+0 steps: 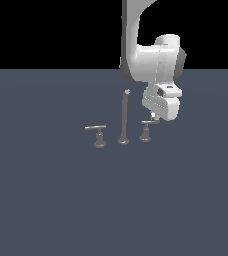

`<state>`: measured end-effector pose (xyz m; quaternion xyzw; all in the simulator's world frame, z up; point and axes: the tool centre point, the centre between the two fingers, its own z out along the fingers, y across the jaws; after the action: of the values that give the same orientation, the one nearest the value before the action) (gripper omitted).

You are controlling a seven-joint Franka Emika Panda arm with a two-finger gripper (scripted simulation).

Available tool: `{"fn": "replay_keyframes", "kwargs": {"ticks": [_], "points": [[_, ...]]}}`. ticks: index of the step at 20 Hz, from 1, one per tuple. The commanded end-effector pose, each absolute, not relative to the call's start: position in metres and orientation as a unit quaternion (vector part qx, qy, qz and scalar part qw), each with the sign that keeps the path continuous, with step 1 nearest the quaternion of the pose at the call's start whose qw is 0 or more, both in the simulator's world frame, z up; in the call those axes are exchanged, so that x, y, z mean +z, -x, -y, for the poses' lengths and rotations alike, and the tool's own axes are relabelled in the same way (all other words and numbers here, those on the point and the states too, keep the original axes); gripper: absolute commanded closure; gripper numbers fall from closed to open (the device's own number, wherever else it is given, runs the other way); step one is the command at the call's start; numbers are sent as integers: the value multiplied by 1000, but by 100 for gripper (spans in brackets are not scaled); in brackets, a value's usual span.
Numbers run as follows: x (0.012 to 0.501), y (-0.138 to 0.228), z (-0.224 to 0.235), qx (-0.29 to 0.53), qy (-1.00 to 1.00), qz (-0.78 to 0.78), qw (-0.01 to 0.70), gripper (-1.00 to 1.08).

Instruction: Turn on the faucet by rotating a designated handle.

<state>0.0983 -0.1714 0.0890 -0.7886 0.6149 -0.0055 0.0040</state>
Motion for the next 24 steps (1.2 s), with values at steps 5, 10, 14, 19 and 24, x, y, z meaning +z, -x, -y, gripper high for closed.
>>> {"fn": "replay_keyframes", "kwargs": {"ticks": [5,10,14,19,24], "points": [[89,-77,175,-1,787,-617,2,108],[89,-62,178,-1,786,-618,1,108],[89,-64,179,-7,787,-617,3,108],[89,-51,170,-5,787,-617,2,108],[89,-38,161,-2,786,-618,1,108]]}}
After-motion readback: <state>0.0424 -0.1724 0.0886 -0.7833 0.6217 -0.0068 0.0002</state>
